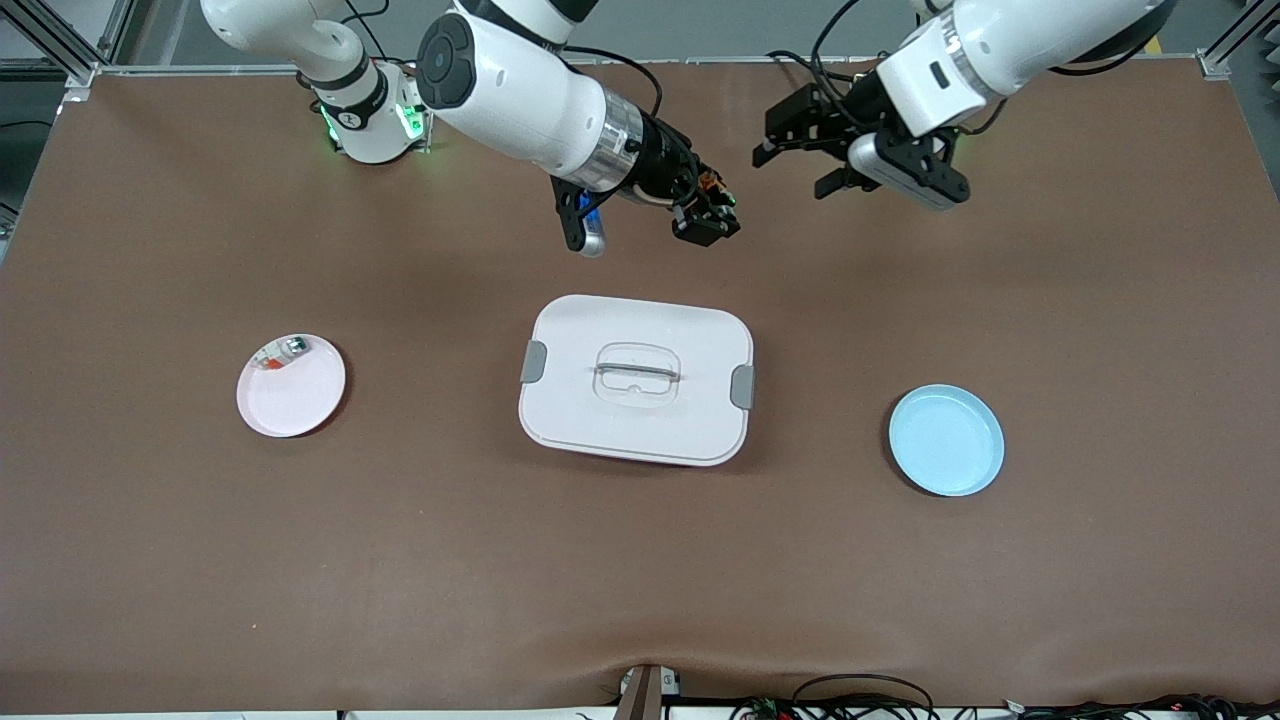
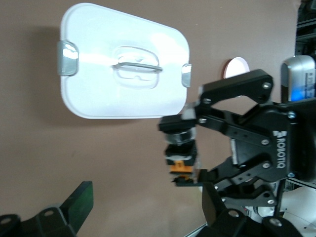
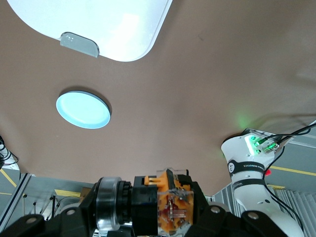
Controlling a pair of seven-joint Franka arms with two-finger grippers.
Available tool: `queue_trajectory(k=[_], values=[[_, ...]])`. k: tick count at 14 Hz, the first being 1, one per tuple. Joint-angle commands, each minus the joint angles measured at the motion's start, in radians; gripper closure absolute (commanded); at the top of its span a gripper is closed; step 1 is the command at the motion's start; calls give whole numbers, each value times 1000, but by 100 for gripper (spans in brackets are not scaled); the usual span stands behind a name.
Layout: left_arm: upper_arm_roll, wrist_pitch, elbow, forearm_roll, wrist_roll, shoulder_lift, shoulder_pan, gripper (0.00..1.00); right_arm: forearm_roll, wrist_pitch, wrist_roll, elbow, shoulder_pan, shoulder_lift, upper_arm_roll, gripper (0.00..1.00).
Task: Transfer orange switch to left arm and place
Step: 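Hold the switch with the right gripper while the left gripper approaches it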
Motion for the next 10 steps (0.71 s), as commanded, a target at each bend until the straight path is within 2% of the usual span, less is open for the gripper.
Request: queue_trajectory(k=[1,4,7,10], values=[[-38,86,-58,-61,23,-36,12,11,20,0,18,31,13,18,-13,72],[-74,167,-99,-109,35,-34,10,12,20,0,18,31,13,19,-13,72],[-80,184,-116,-123,51,-33,10,14,18,-2,18,33,13,24,-13,72],[-94,201,-128,-164,77,-28,10,22,18,-2,16,34,13,26,-13,72]])
